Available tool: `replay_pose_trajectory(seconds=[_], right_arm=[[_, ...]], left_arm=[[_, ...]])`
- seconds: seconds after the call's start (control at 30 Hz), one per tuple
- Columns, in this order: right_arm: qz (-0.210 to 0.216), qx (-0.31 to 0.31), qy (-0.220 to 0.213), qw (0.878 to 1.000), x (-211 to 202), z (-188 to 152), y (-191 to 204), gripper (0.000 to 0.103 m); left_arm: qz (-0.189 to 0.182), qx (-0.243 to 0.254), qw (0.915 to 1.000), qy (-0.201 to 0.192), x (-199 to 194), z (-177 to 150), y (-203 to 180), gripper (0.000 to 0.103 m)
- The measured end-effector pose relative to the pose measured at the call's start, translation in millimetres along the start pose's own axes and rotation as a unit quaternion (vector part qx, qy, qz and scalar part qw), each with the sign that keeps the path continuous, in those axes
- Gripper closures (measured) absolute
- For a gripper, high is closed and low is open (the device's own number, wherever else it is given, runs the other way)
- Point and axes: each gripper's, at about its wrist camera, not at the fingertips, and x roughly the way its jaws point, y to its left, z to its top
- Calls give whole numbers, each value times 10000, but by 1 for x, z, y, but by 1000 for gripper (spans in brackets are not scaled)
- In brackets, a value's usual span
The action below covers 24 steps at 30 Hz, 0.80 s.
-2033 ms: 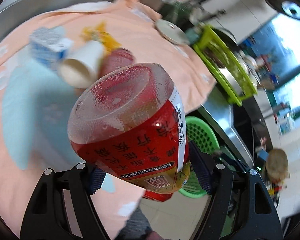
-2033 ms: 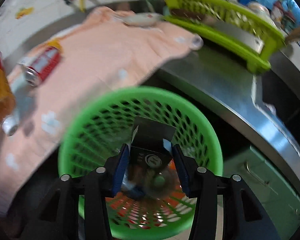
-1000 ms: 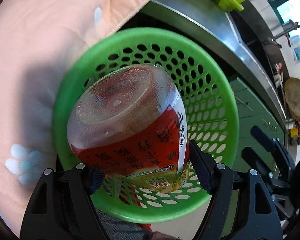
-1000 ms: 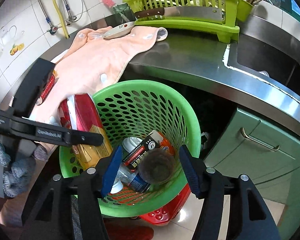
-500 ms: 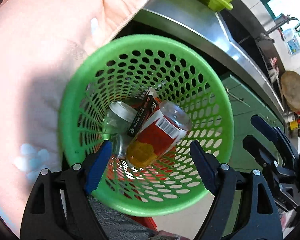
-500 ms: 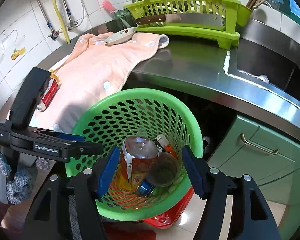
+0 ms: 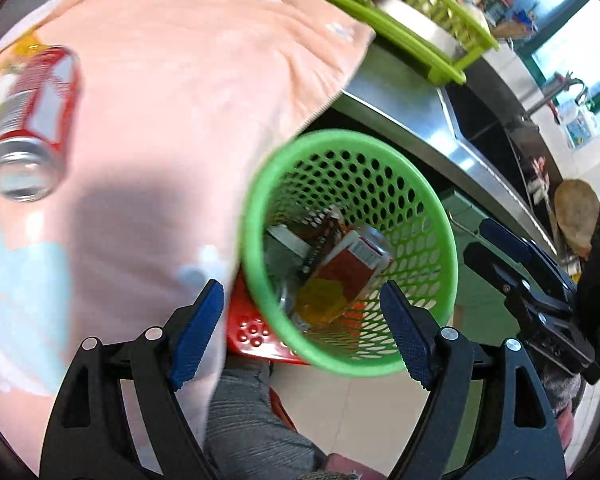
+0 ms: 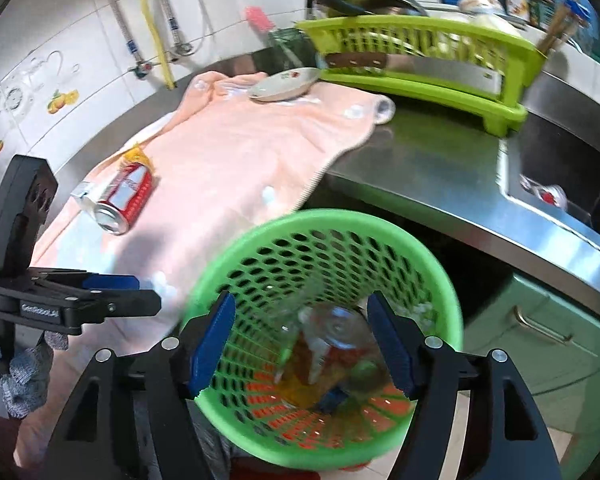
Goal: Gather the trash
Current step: 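Move both grippers back over the trash on the towel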
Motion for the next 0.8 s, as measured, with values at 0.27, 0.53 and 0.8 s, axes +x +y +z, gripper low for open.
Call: replay_pose_trajectory(seconds=[0.27,0.53,0.8], right_arm=[[419,-294,121,9986,26,31,49,37],[981,-399,353,9937,57,65,101,37],[1395,-480,615,9871,101,103,159,37]], left_arm=[[421,-291,9971,-567,-60,-10,52,24],[750,-776,9888,-1035,-113,-13,113,24],[943,-1209,9803,-1242,-141,-19,164,24]])
